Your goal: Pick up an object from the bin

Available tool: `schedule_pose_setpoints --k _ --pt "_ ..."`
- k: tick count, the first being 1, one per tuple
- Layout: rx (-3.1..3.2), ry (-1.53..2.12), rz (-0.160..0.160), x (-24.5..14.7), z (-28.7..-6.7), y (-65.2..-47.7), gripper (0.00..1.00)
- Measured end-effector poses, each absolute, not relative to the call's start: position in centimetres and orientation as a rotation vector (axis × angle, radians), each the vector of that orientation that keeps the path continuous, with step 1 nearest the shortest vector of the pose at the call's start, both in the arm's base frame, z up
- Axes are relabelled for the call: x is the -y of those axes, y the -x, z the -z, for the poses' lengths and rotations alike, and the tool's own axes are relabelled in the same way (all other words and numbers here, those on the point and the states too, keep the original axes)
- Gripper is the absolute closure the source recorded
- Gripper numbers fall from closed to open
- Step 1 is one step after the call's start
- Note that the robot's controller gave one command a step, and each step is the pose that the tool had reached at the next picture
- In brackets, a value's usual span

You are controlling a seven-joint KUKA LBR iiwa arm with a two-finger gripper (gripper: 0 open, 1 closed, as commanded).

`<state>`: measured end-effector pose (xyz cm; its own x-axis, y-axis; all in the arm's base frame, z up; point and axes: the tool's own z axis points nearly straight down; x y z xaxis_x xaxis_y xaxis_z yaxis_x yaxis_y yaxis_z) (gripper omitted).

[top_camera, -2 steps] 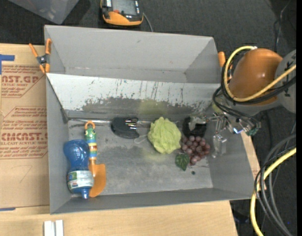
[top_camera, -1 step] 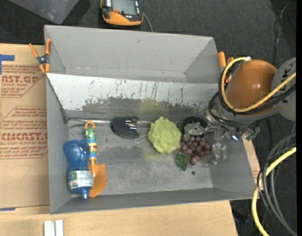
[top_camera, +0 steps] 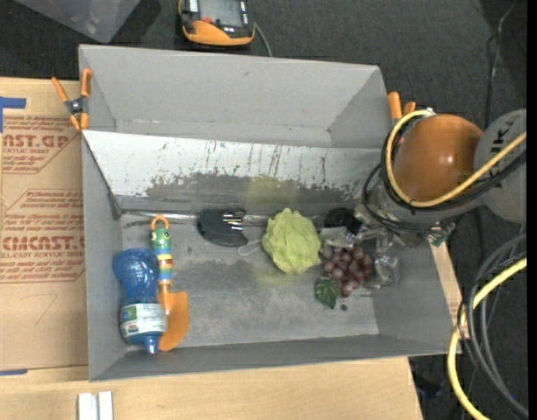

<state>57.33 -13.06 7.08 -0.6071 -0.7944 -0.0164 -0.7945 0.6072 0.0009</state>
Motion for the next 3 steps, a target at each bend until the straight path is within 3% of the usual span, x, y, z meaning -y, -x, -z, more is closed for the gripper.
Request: schedule_pose_setpoints --k 1,2,3 --pt "-2.894 1.186 -0.007 13.6 -7.0 -56.6 1.00" --pt "-2.916 1.128 -0.009 13.6 -7.1 -56.5 1.00" --pt "-2.918 1.136 -0.012 13.5 -9.1 -56.3 1.00"
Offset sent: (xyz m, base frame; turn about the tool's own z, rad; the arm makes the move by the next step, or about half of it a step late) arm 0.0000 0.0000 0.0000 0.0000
